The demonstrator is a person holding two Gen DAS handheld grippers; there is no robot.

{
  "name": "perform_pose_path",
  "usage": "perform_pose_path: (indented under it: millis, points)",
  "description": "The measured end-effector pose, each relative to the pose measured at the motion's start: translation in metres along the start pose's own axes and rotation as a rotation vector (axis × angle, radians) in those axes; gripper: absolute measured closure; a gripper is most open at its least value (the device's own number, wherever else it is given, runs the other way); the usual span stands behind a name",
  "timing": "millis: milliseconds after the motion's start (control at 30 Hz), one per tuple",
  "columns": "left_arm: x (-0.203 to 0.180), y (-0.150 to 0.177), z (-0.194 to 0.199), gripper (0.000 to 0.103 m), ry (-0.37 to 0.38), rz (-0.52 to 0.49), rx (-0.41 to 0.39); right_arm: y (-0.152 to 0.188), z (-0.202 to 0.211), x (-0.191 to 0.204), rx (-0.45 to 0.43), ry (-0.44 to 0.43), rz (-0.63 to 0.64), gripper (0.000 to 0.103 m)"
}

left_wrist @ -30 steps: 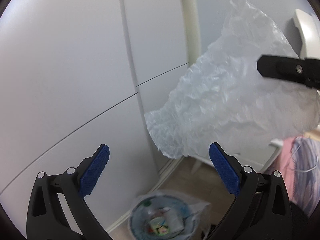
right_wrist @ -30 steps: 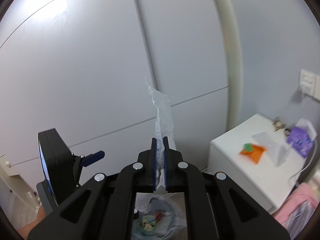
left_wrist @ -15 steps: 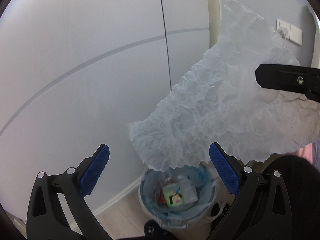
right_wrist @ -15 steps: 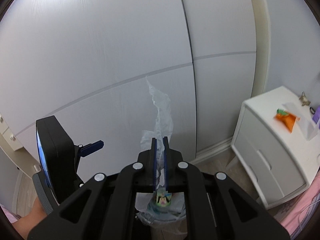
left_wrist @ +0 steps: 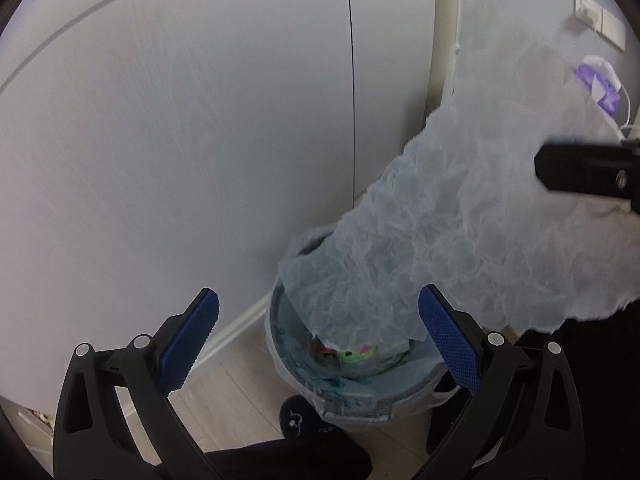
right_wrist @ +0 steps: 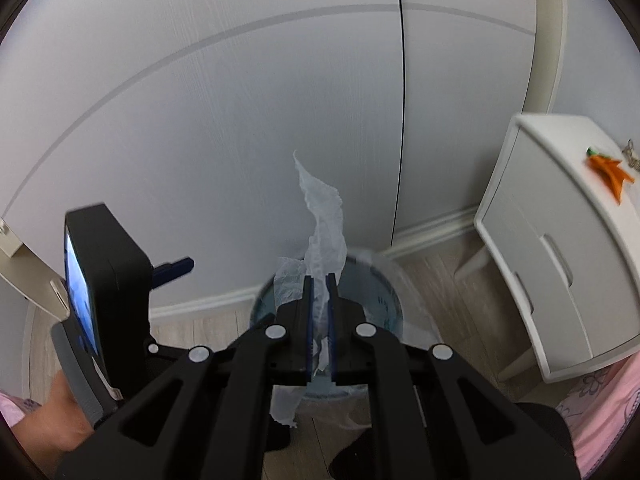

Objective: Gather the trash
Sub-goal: 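Lower the plastic wrap into the bin and open the right tool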

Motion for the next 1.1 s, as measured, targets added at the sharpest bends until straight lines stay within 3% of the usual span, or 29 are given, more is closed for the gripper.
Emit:
perform_pose_path:
  millis: [300,433,600,700,867,1100]
  points:
    - [-0.007,0.011,-0.045,0.006,-0.003,-0.040,0.065,0.026,-0.061,-0.005,0.126,0.016,-0.004,0.095]
    - [-0.008,0.022,-0.073,0.006,-0.002,-0.055,0.114,0.032,-0.087,-0.010,0.176,0.020,-0.009,0.095]
    - [0.001,0.043,-0.112,0.006,0.023,-0.003,0.205,0.038,-0.123,-0.019,0.214,0.005,-0.026,0.095]
    - [0.004,0.048,-0.129,0.006,0.000,-0.020,0.232,0.042,-0.143,-0.026,0.235,0.006,-0.032,0.095]
    - [-0.002,0.056,-0.149,0.006,-0.001,-0.065,0.262,0.049,-0.174,-0.041,0.288,-0.005,-0.075,0.095]
    - [-0.006,0.057,-0.166,0.006,0.039,-0.045,0.298,0.056,-0.199,-0.038,0.335,-0.033,-0.068,0.095]
Point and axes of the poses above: each gripper's, at about its wrist camera, not at the fingertips, and z roughly against the way its jaws point, x to its left, y to its underside, the point moved 7 cm from there along -z, roughly the way its jaws point, and after that the axes turned 2 degrees about y, right-handed, at the moved point
